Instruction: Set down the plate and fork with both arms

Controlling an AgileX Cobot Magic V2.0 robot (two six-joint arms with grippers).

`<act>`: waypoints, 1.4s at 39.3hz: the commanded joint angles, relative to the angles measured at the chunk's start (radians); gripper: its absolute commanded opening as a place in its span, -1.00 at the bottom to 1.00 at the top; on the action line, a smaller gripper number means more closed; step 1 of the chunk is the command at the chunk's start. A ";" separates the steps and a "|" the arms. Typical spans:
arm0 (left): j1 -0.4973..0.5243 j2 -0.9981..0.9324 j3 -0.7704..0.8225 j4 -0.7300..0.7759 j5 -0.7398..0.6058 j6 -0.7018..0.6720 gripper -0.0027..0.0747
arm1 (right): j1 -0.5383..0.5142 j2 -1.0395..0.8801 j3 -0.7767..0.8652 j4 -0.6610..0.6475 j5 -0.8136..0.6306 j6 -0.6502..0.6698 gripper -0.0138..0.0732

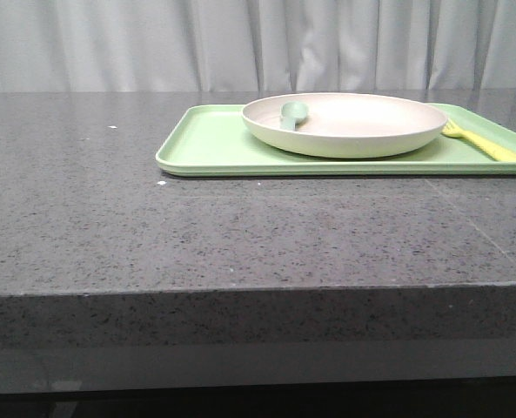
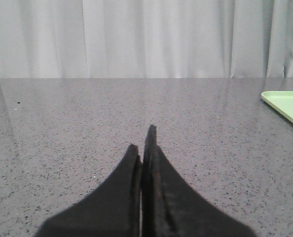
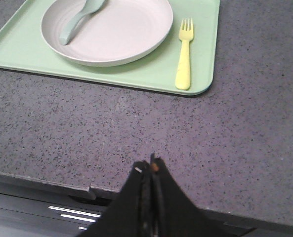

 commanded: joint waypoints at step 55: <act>-0.004 -0.021 0.003 -0.008 -0.084 -0.006 -0.98 | -0.072 -0.508 0.754 -0.033 -0.933 -0.008 -0.84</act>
